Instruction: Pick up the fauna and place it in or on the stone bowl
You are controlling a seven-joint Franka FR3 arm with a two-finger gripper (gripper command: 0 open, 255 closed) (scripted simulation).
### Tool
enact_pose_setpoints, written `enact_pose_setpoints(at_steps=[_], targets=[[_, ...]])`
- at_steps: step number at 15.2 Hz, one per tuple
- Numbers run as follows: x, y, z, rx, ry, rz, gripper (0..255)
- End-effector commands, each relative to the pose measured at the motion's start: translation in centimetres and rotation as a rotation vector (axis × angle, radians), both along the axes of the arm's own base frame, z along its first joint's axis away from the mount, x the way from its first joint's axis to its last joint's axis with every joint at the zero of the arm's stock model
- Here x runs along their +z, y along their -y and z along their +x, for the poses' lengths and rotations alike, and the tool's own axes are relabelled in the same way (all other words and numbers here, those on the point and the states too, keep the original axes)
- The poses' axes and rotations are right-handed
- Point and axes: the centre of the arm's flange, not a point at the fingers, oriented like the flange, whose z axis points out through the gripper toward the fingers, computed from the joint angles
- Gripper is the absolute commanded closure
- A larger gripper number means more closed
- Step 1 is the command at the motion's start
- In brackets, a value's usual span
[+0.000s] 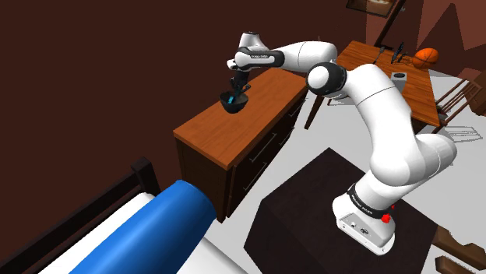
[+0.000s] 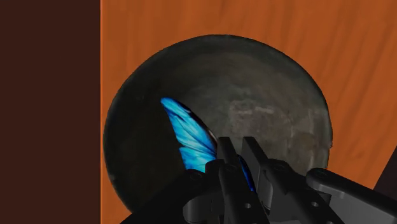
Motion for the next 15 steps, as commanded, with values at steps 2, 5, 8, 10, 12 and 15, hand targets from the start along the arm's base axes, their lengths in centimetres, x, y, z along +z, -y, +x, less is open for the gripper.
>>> enact_pose_setpoints(at_steps=[2,5,8,10,12,15], targets=[[-1.0,0.1,-0.1,0.000,-0.001,0.000,255],[-1.0,0.1,-0.1,0.000,-0.001,0.000,255],[-1.0,0.1,-0.1,0.000,-0.001,0.000,255],[-1.1,0.2,-0.1,0.000,-0.001,0.000,0],[-1.1,0.2,-0.1,0.000,-0.001,0.000,0],[0.3,0.2,-0.1,0.000,-0.001,0.000,0]])
